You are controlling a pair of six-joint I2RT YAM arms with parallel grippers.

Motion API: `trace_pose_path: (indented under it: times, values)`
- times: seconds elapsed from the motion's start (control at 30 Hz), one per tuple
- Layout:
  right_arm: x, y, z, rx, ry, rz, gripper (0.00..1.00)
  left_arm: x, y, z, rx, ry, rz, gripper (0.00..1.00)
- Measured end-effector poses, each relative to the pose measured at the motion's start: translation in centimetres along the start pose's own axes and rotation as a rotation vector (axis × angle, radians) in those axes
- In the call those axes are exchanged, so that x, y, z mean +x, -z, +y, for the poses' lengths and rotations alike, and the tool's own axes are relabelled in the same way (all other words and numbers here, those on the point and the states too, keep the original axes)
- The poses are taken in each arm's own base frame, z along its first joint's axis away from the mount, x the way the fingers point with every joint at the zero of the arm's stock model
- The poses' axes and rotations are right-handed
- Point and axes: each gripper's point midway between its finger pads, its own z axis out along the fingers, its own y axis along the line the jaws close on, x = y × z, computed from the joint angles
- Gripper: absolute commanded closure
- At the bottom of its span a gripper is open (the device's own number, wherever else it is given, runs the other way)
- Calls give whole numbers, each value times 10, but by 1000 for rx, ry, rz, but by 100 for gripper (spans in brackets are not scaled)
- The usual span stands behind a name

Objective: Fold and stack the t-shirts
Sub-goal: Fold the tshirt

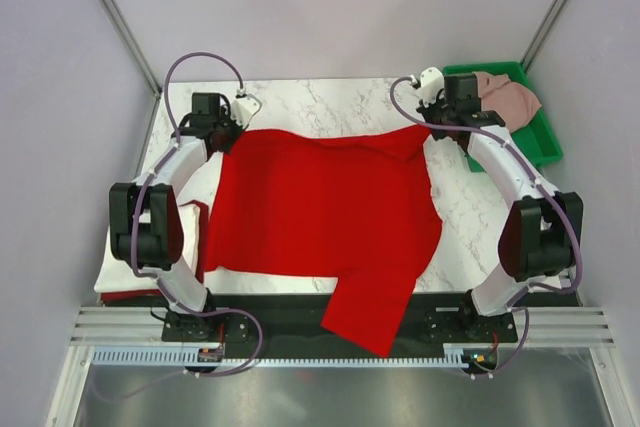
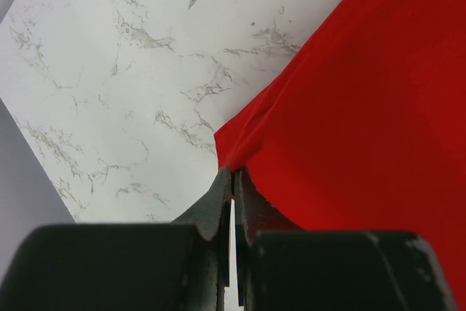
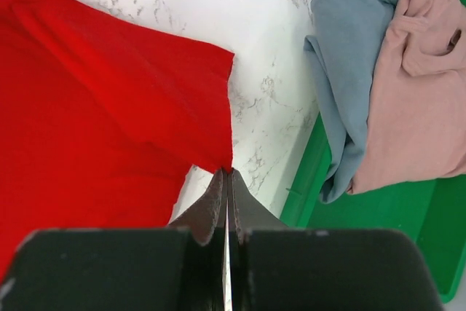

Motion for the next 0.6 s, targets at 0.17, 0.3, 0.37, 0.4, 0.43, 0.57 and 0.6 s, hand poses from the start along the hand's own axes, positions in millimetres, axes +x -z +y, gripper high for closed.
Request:
trace_pose_path:
  times: [0.17,0.3,0.37,0.4,0.43,0.57,0.6]
  values:
    - [-5,24,7,-24,-36,-37,100,8,6,3,-7,0,9,98]
    - [2,35,16,-50,-57,-39,100,13,10,1,-6,-7,15,98]
    - [8,37,22,-68,-71,-28,100,16,11,-1,-2,-12,19,98]
    - [11,38,25,-79,-79,-21,100,17,11,-2,0,-15,21,98]
    - [15,39,29,-92,-89,-13,100,18,10,-3,3,-17,24,98]
    - [25,46,43,-133,-123,8,100,24,10,-6,13,-28,38,98]
    - [26,48,45,-141,-133,10,100,26,9,-7,15,-33,42,98]
